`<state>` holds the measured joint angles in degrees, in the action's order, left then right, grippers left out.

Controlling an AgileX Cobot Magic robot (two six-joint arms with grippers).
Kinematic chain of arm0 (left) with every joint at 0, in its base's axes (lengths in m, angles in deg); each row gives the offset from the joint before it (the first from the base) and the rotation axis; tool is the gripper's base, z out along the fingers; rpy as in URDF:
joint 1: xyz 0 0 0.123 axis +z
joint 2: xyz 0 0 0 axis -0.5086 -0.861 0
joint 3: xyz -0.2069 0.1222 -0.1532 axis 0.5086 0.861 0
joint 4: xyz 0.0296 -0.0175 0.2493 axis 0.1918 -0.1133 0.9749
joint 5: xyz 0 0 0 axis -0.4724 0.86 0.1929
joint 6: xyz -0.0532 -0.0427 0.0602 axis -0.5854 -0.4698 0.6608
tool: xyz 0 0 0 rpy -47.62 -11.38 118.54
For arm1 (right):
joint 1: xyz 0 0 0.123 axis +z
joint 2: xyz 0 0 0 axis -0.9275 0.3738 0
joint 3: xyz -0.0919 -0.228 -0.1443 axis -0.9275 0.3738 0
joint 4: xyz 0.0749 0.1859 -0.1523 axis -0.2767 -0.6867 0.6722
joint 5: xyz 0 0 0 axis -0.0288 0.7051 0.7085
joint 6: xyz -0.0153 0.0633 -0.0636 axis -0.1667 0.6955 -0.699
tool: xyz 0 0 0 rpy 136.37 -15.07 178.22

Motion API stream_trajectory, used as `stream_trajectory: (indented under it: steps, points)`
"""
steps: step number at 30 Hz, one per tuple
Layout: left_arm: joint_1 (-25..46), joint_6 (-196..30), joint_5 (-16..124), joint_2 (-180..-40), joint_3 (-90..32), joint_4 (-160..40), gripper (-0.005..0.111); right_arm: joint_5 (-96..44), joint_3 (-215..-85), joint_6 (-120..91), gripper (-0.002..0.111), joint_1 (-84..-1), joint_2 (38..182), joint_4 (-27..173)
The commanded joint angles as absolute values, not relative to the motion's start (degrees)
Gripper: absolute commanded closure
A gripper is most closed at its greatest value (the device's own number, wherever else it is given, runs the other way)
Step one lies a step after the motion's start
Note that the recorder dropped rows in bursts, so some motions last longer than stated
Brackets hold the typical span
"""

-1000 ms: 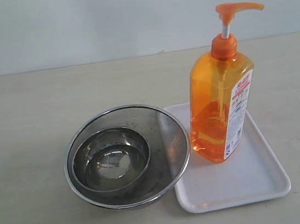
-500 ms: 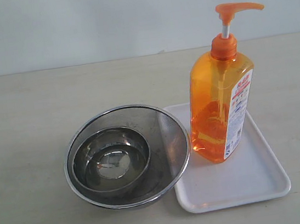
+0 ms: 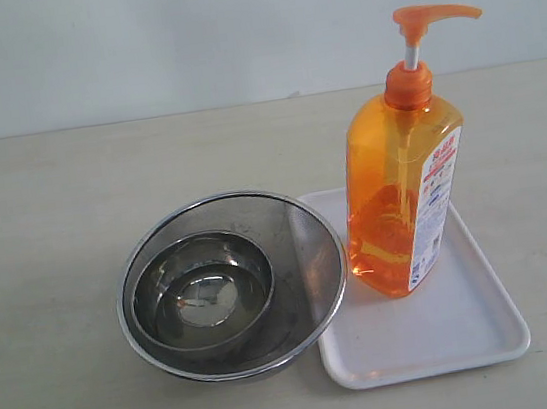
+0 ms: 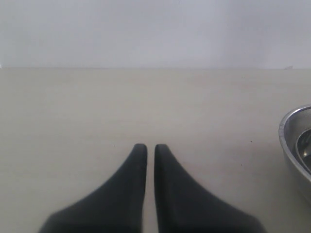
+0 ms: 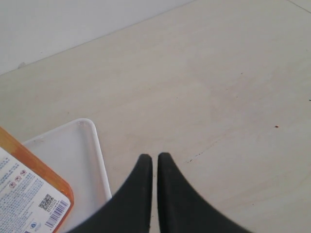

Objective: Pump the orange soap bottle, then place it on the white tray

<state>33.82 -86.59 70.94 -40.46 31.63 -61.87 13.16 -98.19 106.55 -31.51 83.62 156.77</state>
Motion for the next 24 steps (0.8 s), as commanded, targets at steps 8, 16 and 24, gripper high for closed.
stream_trajectory:
  steps: [8,16,24]
  points:
    - [34.0,-87.1,70.5,-40.3,31.8,-62.1,0.102,13.6,-98.0,106.0,0.108,-31.4,83.5,157.2]
    - [34.0,-87.1,70.5,-40.3,31.8,-62.1,0.102,-4.8,-98.1,106.4,0.108,-31.4,83.5,157.5]
    - [34.0,-87.1,70.5,-40.3,31.8,-62.1,0.102,-11.8,-98.1,106.4,0.108,-31.4,83.5,160.0]
